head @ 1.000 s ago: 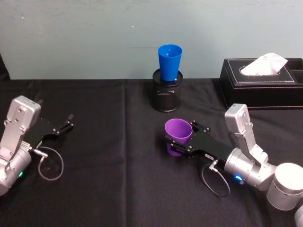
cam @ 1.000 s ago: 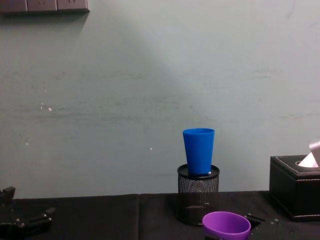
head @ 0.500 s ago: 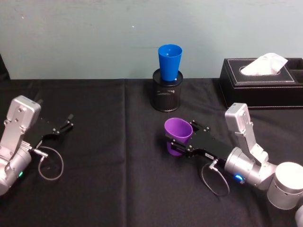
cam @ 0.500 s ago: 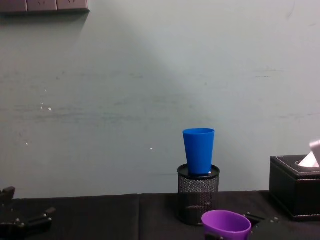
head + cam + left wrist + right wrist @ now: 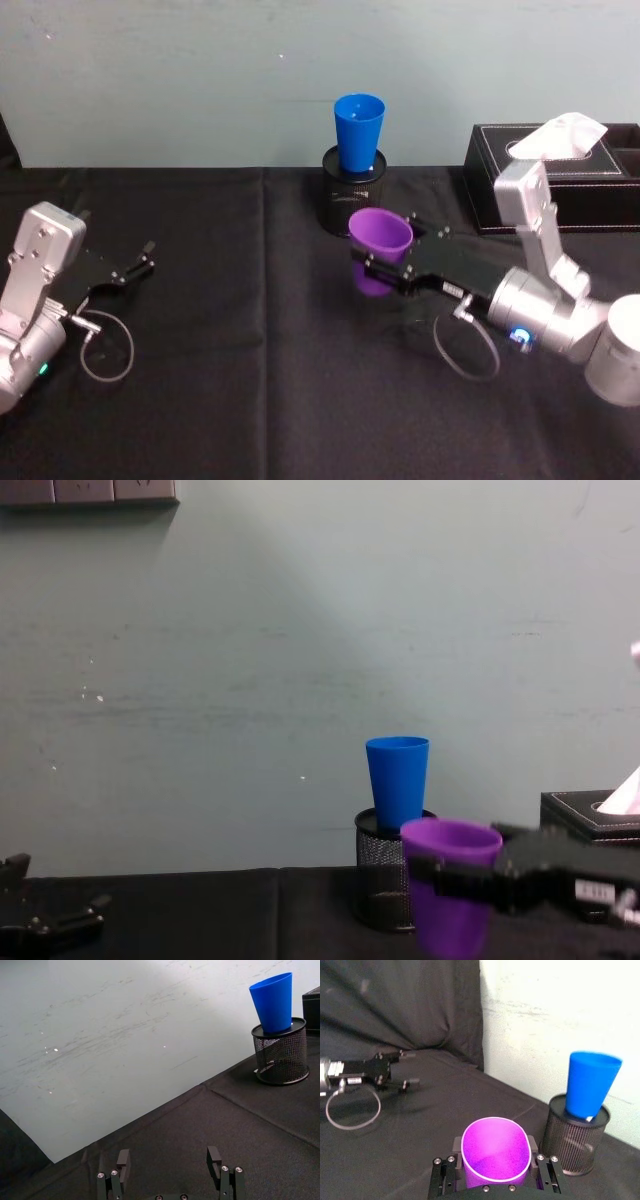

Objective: Pick up one cup with a gripper and tap it against the other cup.

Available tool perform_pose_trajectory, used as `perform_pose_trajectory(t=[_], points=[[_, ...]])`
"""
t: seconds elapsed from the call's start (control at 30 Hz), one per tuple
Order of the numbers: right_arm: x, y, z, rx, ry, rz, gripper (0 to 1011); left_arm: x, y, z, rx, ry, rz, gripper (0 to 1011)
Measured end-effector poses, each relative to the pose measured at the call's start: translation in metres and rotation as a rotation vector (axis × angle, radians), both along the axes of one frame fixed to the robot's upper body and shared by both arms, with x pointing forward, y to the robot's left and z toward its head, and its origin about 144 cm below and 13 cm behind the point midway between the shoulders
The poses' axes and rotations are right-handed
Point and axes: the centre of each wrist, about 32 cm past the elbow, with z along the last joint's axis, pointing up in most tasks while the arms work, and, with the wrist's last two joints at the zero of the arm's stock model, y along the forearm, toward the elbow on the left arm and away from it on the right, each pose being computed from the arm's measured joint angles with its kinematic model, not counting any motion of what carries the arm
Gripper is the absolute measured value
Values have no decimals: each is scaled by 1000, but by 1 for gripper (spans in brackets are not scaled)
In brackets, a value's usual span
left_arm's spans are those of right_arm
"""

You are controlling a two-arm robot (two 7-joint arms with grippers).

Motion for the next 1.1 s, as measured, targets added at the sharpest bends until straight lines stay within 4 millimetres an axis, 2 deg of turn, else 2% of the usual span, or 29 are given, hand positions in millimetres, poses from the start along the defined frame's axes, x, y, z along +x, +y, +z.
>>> perform_pose_trajectory(t=[0.3,0.5,1.1], points=[[4,1,45,-5,-5,1,723,0,0,0,0,0,0,1000],[6,3,61,-21,-13,7,723,0,0,0,0,0,0,1000],[5,3,63,-16,-9,7,723,0,0,0,0,0,0,1000]])
